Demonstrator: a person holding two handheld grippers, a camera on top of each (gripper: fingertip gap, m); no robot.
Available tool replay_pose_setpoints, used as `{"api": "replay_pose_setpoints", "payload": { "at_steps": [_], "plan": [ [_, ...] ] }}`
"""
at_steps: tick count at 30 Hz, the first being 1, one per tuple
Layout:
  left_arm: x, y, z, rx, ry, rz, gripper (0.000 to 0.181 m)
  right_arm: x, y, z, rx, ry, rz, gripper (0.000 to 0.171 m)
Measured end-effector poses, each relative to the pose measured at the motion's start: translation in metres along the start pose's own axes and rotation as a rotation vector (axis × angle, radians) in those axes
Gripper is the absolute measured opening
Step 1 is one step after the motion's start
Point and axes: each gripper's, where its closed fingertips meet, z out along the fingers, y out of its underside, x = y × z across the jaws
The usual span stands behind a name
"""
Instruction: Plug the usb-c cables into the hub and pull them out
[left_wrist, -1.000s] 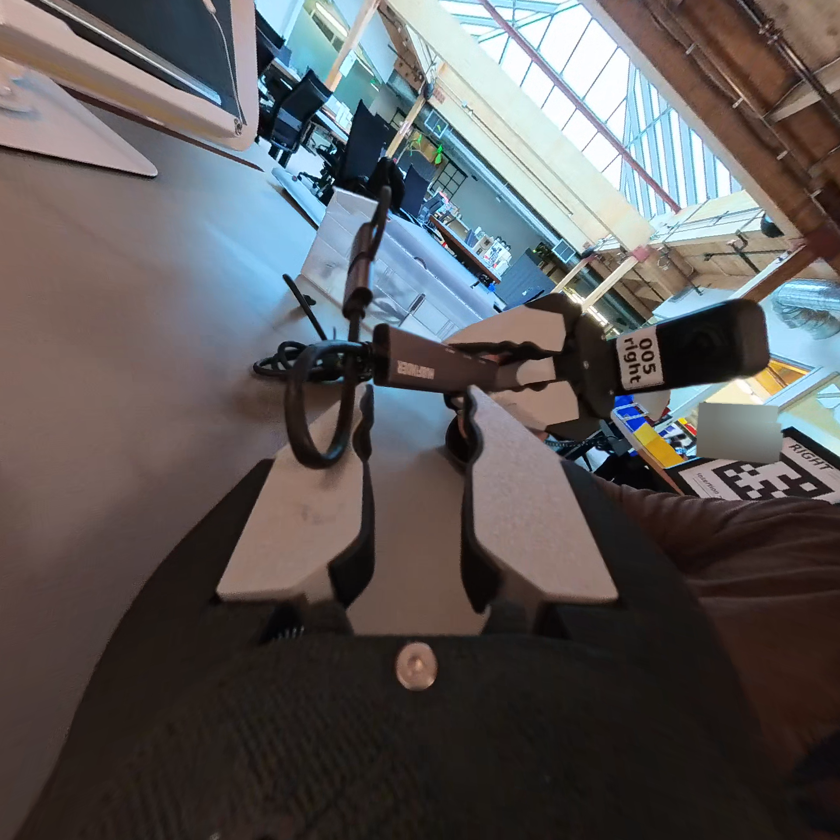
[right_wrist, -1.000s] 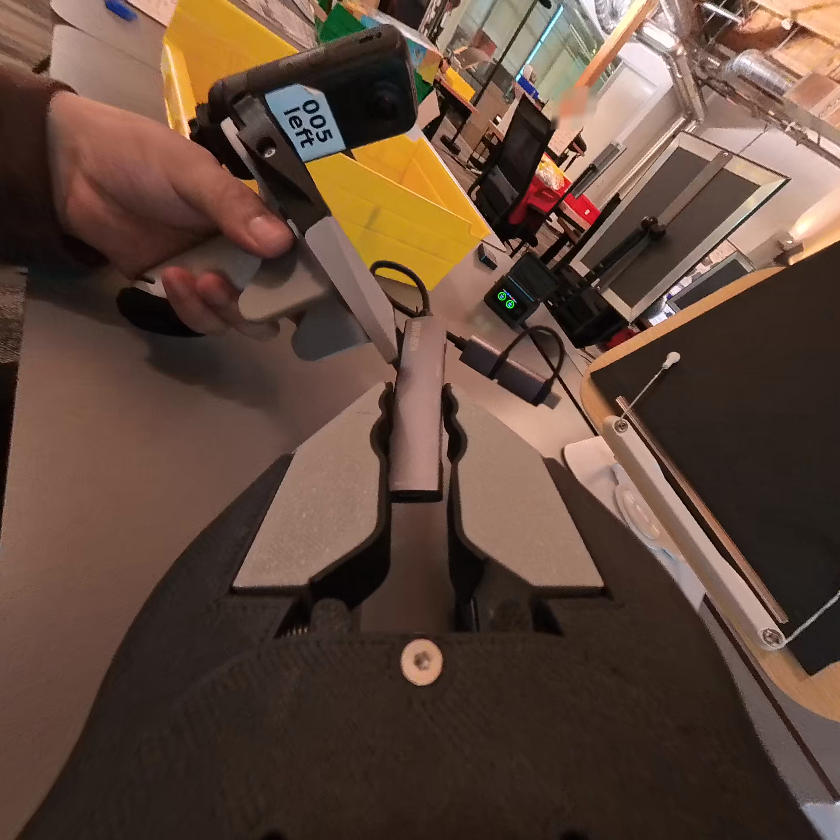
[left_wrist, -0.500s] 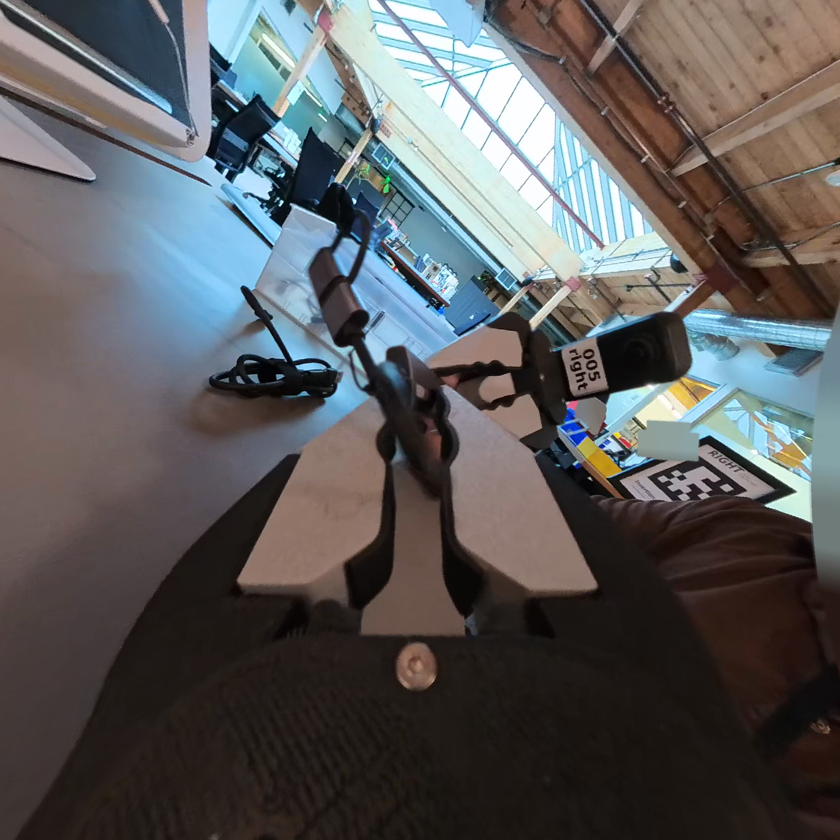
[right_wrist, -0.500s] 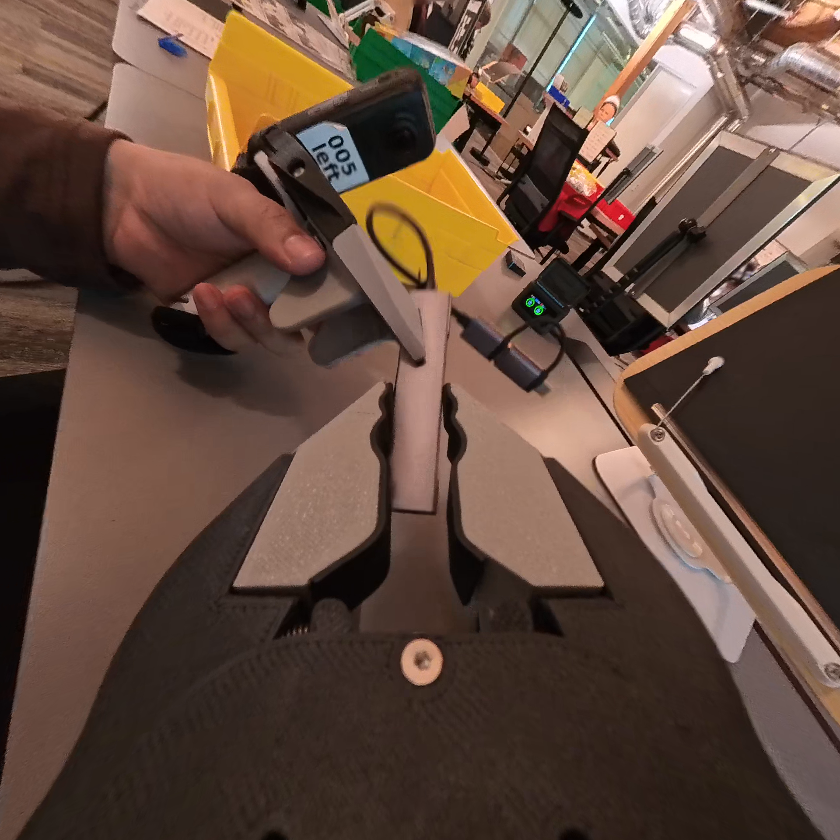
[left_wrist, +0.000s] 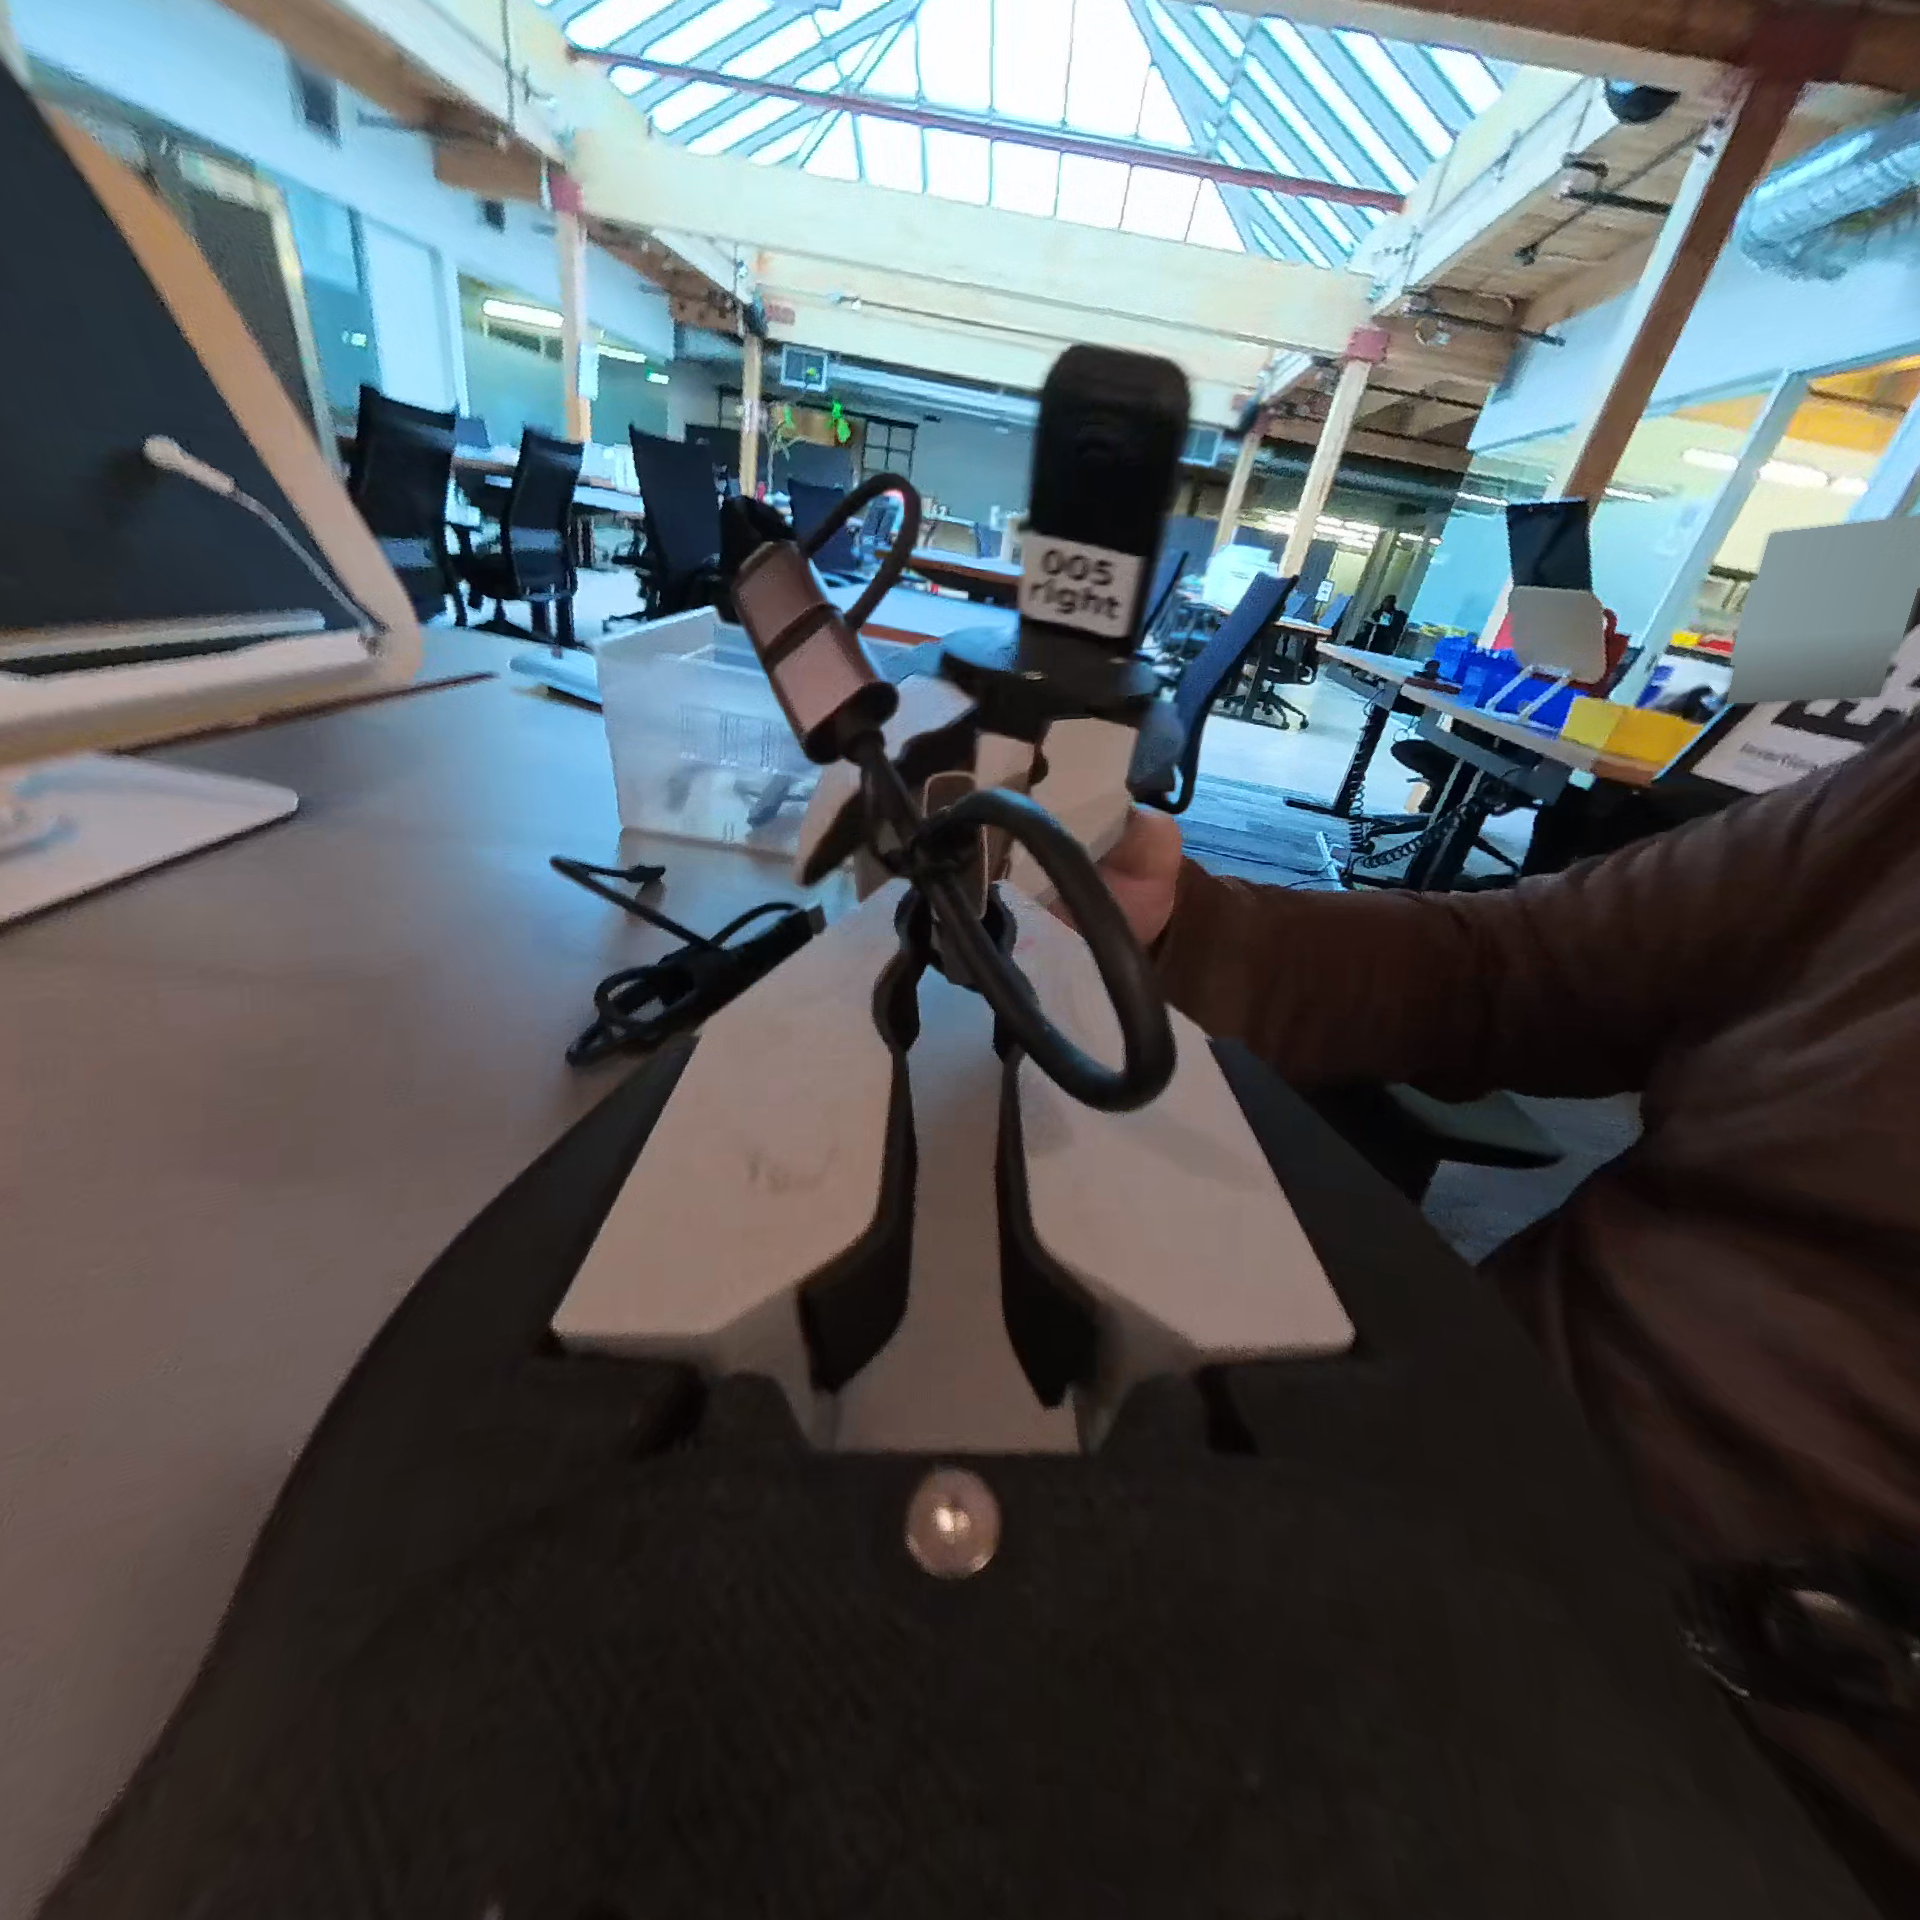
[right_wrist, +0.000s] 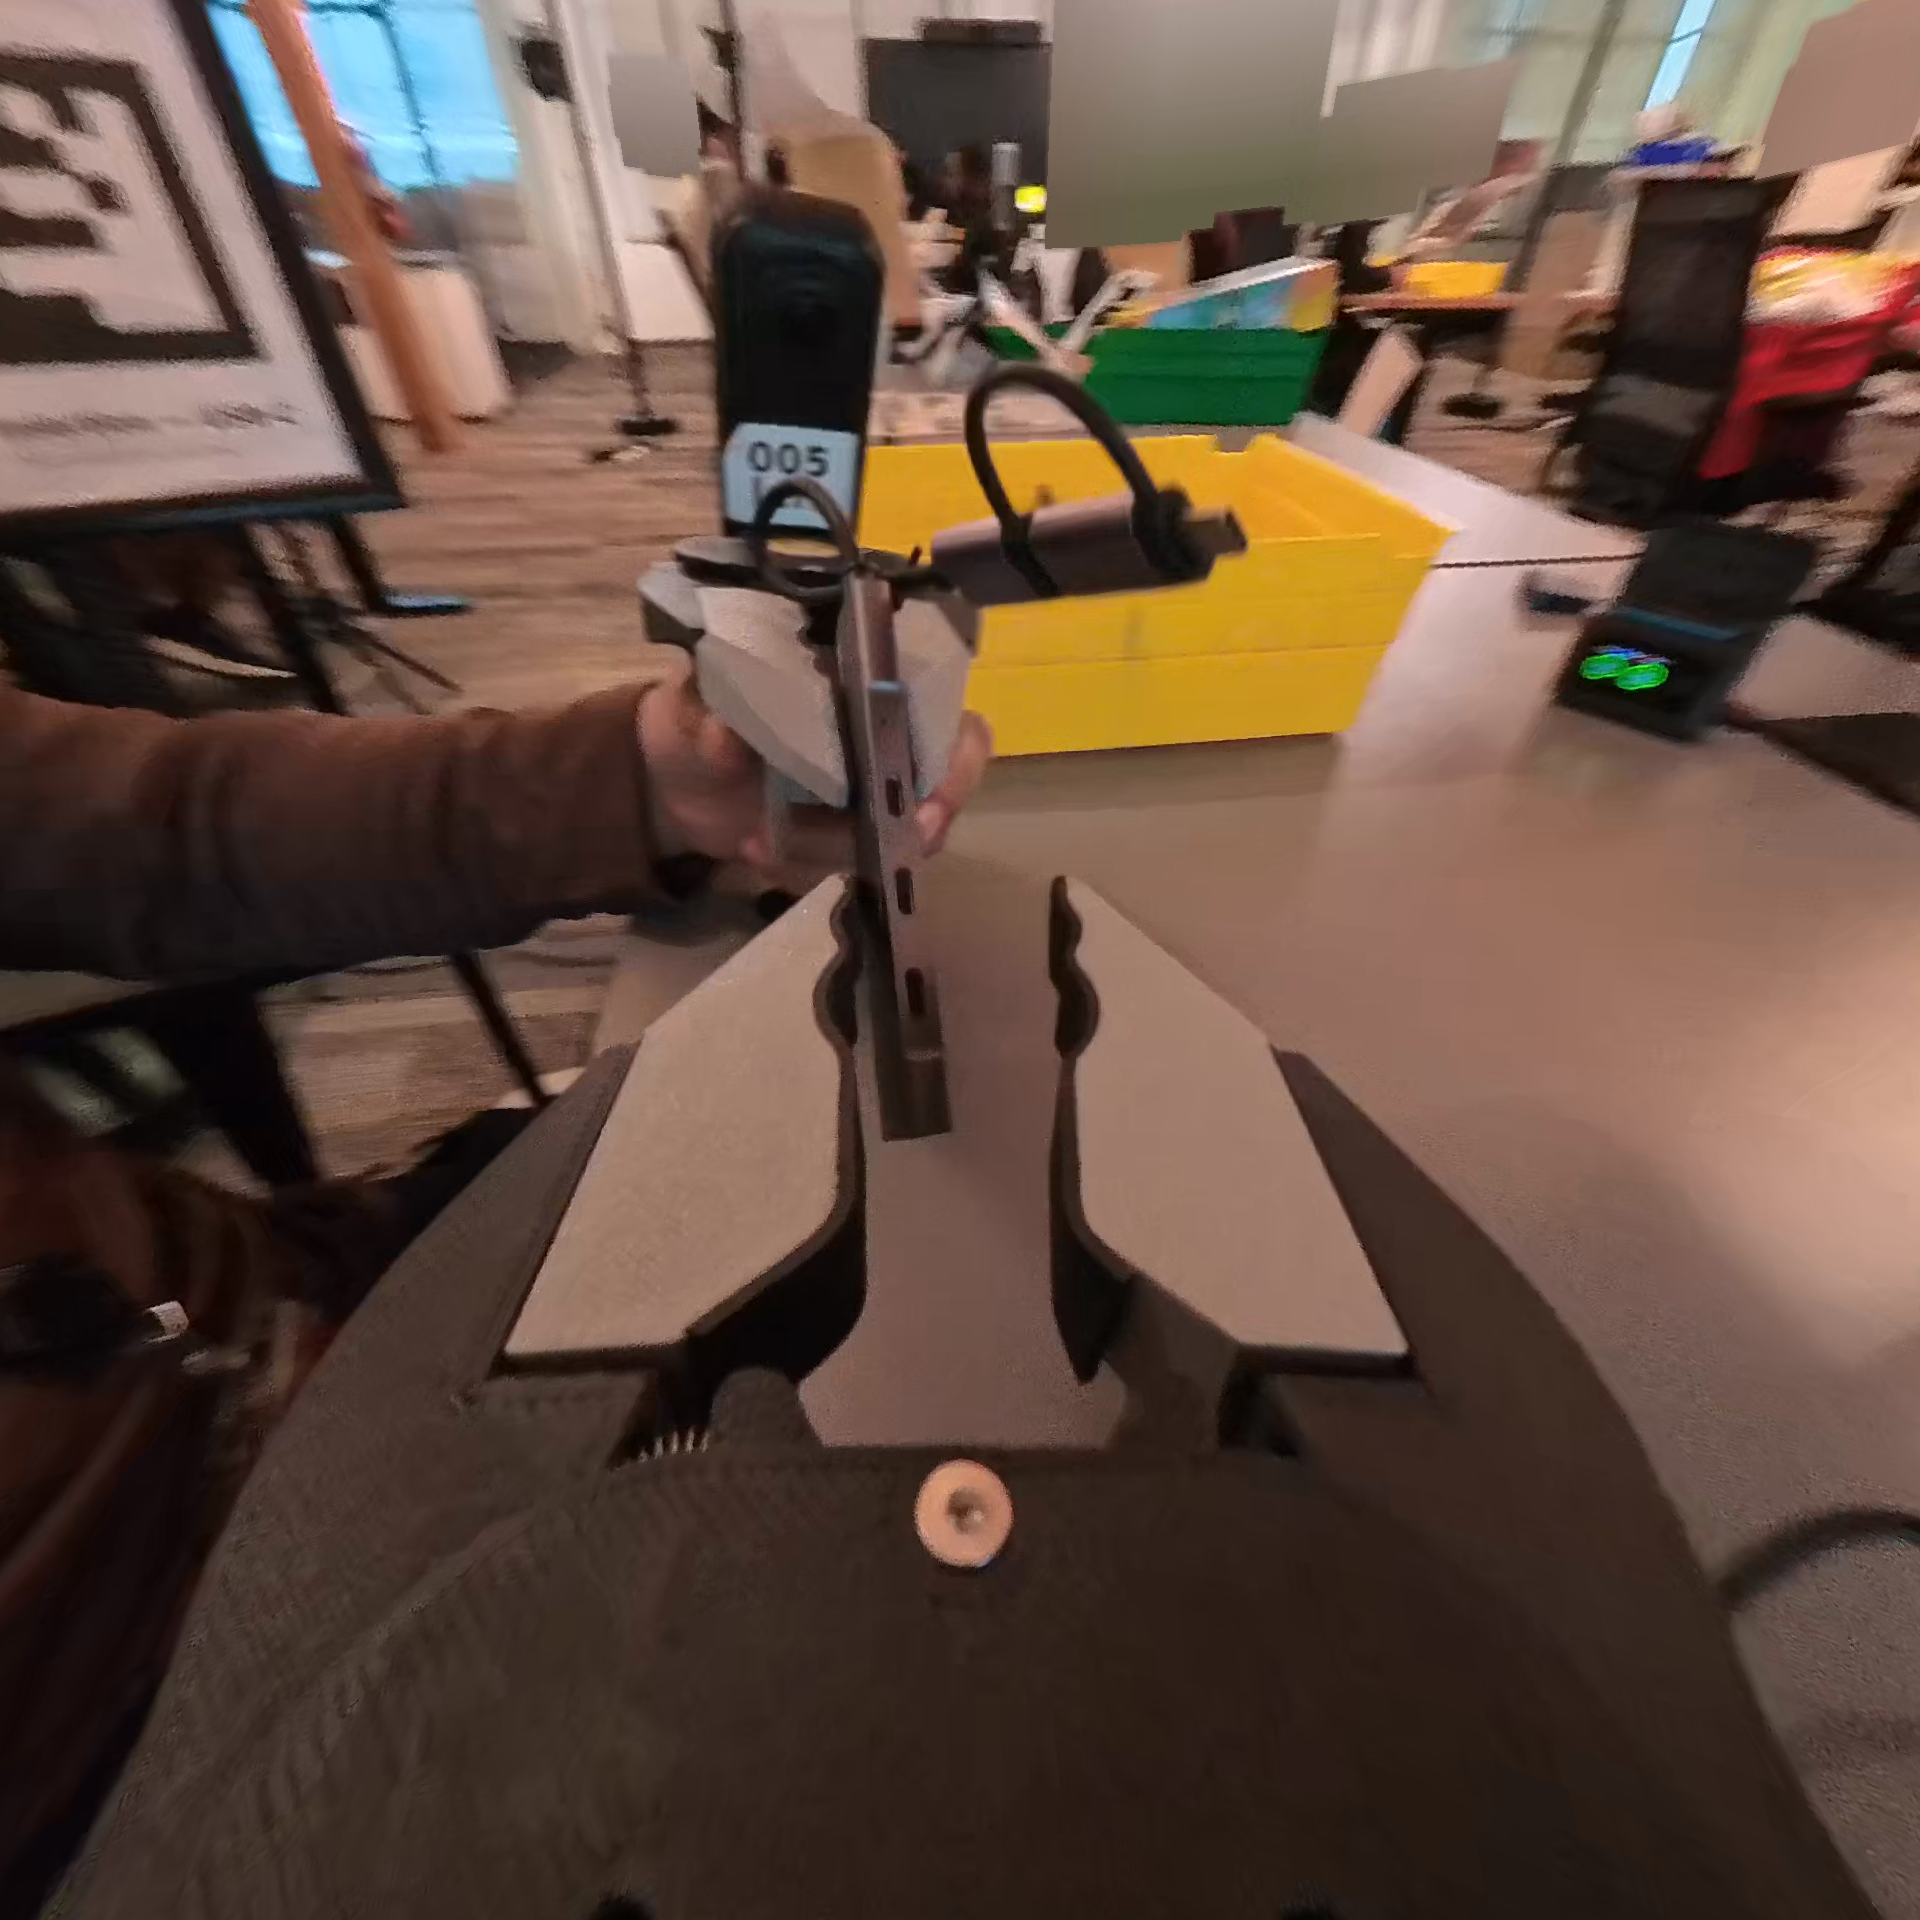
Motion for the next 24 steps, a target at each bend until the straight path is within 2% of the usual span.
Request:
{"api": "replay_pose_setpoints", "payload": {
  "at_steps": [2, 3, 4, 5, 9, 13, 19, 22, 24],
  "plan": [
    [0.009, -0.005, 0.001, 0.026, 0.030, 0.050, 0.007, -0.010, 0.002, 0.002, -0.002, -0.089, 0.050, 0.032],
    [0.013, -0.008, 0.001, 0.038, 0.035, 0.075, 0.007, -0.014, 0.003, 0.003, -0.008, -0.119, 0.060, 0.024],
    [0.013, -0.009, 0.001, 0.039, 0.023, 0.099, 0.007, -0.019, 0.004, 0.004, -0.018, -0.154, 0.054, 0.007],
    [0.011, -0.008, 0.001, 0.023, 0.004, 0.115, 0.007, -0.022, 0.006, 0.004, -0.035, -0.164, 0.045, 0.007],
    [-0.005, 0.005, -0.003, -0.090, -0.081, 0.054, 0.010, -0.007, 0.020, 0.008, -0.132, -0.007, -0.087, 0.006],
    [-0.007, 0.021, -0.010, -0.241, -0.082, -0.033, 0.035, -0.001, 0.029, 0.013, -0.202, 0.105, -0.241, 0.006],
    [-0.022, 0.030, -0.036, -0.458, -0.276, 0.110, 0.051, 0.011, 0.029, 0.011, -0.234, 0.240, -0.373, 0.006],
    [-0.030, 0.033, -0.056, -0.575, -0.390, 0.159, 0.054, 0.022, 0.024, 0.005, -0.232, 0.333, -0.414, 0.006],
    [-0.034, 0.028, -0.064, -0.596, -0.457, 0.194, 0.054, 0.023, 0.022, 0.004, -0.221, 0.347, -0.425, 0.005]
  ]
}}
